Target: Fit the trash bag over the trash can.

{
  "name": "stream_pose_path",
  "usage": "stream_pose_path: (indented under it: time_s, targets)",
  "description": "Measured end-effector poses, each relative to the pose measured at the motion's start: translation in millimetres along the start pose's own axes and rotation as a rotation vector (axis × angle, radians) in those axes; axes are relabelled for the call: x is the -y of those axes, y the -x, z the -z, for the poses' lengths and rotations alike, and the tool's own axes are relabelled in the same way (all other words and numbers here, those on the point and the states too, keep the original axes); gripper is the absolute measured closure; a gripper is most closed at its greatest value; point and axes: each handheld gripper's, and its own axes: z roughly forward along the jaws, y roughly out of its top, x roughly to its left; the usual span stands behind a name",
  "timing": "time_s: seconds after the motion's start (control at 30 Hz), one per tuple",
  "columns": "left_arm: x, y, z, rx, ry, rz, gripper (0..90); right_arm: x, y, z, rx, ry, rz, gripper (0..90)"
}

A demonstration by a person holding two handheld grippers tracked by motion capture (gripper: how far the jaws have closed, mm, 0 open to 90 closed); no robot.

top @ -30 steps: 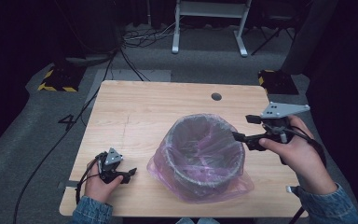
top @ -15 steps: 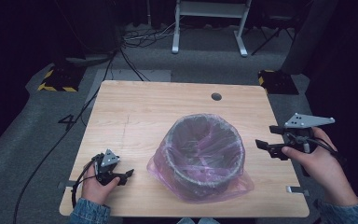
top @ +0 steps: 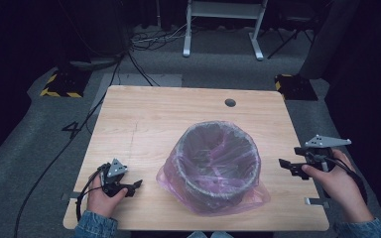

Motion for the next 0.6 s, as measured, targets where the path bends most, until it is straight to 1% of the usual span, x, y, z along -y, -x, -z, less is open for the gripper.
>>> stream_pose_path:
  time_s: [0.1,0.27,0.43,0.53,0.6]
  targets:
    - [0.0,0.0,0.0,0.000,0.000,-0.001,20.0,10.9,5.0,-5.7,-0.001,-0.004,-0.019,21.8]
    - [0.0,0.0,0.0,0.000,0.000,0.000,20.0,29.2,10.7,-14.9,0.001,-0.022,-0.027,20.5]
    - [0.0,0.1,-0.1,0.000,0.000,0.000,20.0,49.6,11.2,-24.5,0.005,-0.066,-0.032,20.6]
    - [0.0,0.0,-0.1,0.000,0.000,0.000,20.0,61.0,10.8,-28.9,0.002,-0.076,-0.048,20.6]
    - [0.0,0.0,-0.1,0.000,0.000,-0.001,19.9,67.3,10.8,-30.6,0.001,-0.080,-0.048,20.8]
